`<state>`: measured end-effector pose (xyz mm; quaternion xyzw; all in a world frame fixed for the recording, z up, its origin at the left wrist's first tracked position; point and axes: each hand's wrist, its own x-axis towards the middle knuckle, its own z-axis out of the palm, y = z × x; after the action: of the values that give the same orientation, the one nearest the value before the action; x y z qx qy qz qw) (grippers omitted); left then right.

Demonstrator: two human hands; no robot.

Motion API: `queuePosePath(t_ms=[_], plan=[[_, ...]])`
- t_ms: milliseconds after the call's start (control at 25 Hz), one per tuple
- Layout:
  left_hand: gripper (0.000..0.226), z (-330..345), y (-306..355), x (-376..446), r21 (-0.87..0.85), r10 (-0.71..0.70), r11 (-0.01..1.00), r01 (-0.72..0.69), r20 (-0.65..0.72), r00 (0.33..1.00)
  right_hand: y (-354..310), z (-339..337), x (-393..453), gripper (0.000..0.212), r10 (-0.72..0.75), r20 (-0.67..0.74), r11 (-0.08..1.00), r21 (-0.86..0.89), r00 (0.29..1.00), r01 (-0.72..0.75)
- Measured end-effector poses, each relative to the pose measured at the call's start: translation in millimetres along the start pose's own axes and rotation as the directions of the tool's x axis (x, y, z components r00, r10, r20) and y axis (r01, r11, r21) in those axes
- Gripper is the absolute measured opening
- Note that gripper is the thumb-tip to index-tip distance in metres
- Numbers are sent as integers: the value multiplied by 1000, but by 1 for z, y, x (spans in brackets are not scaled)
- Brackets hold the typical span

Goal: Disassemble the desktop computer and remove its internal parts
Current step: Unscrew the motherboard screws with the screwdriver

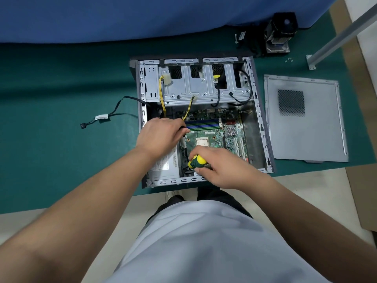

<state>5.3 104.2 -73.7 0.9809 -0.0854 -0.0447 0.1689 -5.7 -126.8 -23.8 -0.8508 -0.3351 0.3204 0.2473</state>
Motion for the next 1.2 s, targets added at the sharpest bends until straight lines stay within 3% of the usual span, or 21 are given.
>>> queuePosePath(t_ms=[120, 240, 440, 560, 720, 840, 1000, 1120, 1200], plan=[[33, 2, -1, 1, 11, 5, 1000, -5, -10, 1000, -13, -7, 14, 29, 22, 65, 991, -131, 998, -13], [33, 3, -1, 1, 13, -9, 1000, 9, -16, 1000, -29, -9, 23, 29, 16, 35, 929, -369, 999, -2], [37, -1, 2, -1, -3, -9, 1000, 9, 36, 999, -45, -8, 24, 56, -9, -91, 742, -669, 996, -54], [35, -3, 4, -12, -11, 7, 1000, -7, -13, 1000, -50, -9, 23, 70, -49, -130, 682, -729, 990, -62], [42, 3, -2, -54, -32, -102, 995, 98, -150, 983, -44, -10, 25, 38, -195, 10, 715, -683, 981, 149], [52, 12, 4, -75, -4, -172, 985, 174, -157, 972, -36, -21, 23, 31, -260, 136, 727, -624, 956, 287], [49, 16, 4, -70, 8, -181, 983, 185, -163, 970, -29, -26, 21, 52, -191, 4, 675, -725, 982, 135], [48, 18, 2, -70, 22, -177, 983, 184, -190, 966, -26, -20, 18, 39, -210, 23, 673, -721, 977, 162], [47, 20, 3, -70, 30, -171, 983, 180, -202, 964, -23, -20, 15, 45, -143, -54, 718, -693, 988, 66]])
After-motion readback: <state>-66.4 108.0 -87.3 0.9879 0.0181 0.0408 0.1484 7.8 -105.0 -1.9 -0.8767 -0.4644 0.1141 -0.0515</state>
